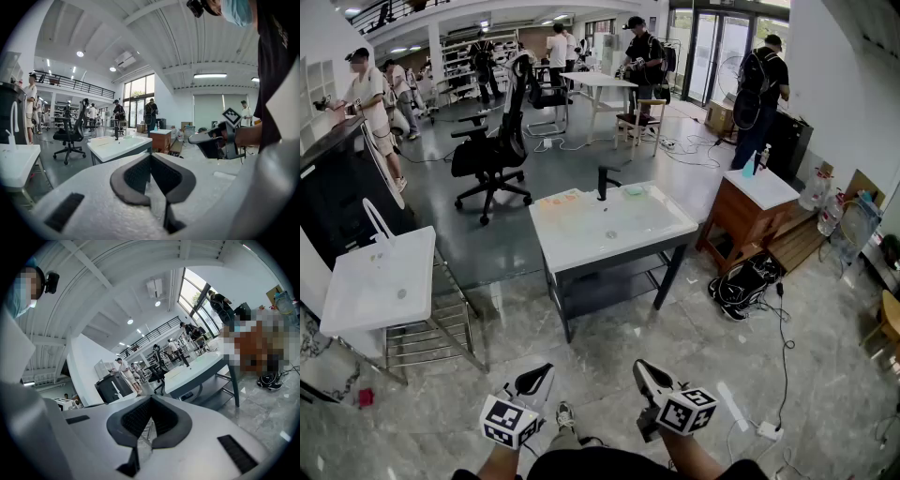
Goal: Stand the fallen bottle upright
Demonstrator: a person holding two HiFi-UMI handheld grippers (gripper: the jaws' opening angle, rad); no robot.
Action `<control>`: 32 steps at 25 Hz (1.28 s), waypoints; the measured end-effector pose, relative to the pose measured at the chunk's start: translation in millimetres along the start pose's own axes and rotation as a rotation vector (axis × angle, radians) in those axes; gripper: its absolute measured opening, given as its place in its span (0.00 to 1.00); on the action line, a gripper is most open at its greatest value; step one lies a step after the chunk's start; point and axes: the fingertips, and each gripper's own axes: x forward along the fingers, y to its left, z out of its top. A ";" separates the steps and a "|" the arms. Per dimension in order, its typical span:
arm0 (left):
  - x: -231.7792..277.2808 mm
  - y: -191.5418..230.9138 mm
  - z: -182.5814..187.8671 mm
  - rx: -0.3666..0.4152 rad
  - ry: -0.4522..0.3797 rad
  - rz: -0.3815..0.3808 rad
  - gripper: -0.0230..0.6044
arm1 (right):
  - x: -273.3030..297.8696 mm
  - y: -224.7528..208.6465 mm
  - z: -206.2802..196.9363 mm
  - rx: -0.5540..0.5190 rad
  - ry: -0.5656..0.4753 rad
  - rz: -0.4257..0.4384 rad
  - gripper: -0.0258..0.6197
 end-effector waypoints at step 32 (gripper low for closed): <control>106.0 170.4 12.2 0.014 0.048 -0.077 0.42 | 188.4 -36.1 61.4 0.231 -0.171 -0.013 0.31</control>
